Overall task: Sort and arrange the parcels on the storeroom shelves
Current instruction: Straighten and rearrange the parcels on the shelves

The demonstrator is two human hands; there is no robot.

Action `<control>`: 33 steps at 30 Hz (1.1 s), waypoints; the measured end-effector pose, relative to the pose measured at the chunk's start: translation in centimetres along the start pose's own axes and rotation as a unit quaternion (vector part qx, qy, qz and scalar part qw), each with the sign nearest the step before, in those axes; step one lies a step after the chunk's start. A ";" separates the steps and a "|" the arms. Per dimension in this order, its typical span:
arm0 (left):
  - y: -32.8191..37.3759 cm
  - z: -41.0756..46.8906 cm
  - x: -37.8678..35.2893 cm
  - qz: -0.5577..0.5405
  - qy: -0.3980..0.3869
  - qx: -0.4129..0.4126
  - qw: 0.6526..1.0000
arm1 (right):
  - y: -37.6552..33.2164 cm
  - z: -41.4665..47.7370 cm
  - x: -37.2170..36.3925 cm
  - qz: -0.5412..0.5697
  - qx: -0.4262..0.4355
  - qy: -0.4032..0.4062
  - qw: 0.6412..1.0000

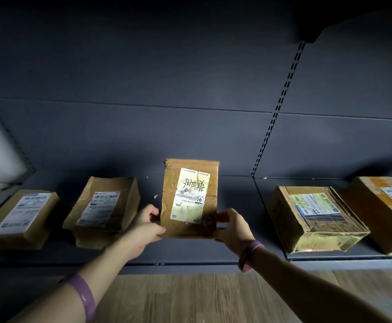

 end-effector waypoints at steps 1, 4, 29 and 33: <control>-0.1 0.0 0.0 0.001 -0.001 -0.002 1.000 | 0.1 0.0 0.0 -0.004 -0.002 -0.002 1.000; -0.2 0.2 -0.1 0.006 -0.004 -0.006 1.000 | 0.3 0.1 0.0 -0.005 -0.001 -0.002 1.000; 0.8 3.2 -1.3 0.114 0.038 -0.038 0.992 | -0.9 1.8 2.1 -0.055 -0.062 0.001 0.997; 4.9 2.9 -5.8 0.095 -0.047 -0.109 0.988 | -1.6 0.9 7.2 -0.055 -0.059 0.012 0.997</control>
Point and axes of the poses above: each hand's wrist, its own z-axis towards the middle knuckle, its own x-axis out of the back of the hand, y = z × x, the point moved 2 cm from there along z, towards the middle knuckle, and after that the axes turned 11 degrees about -x, right-handed, at the moved point
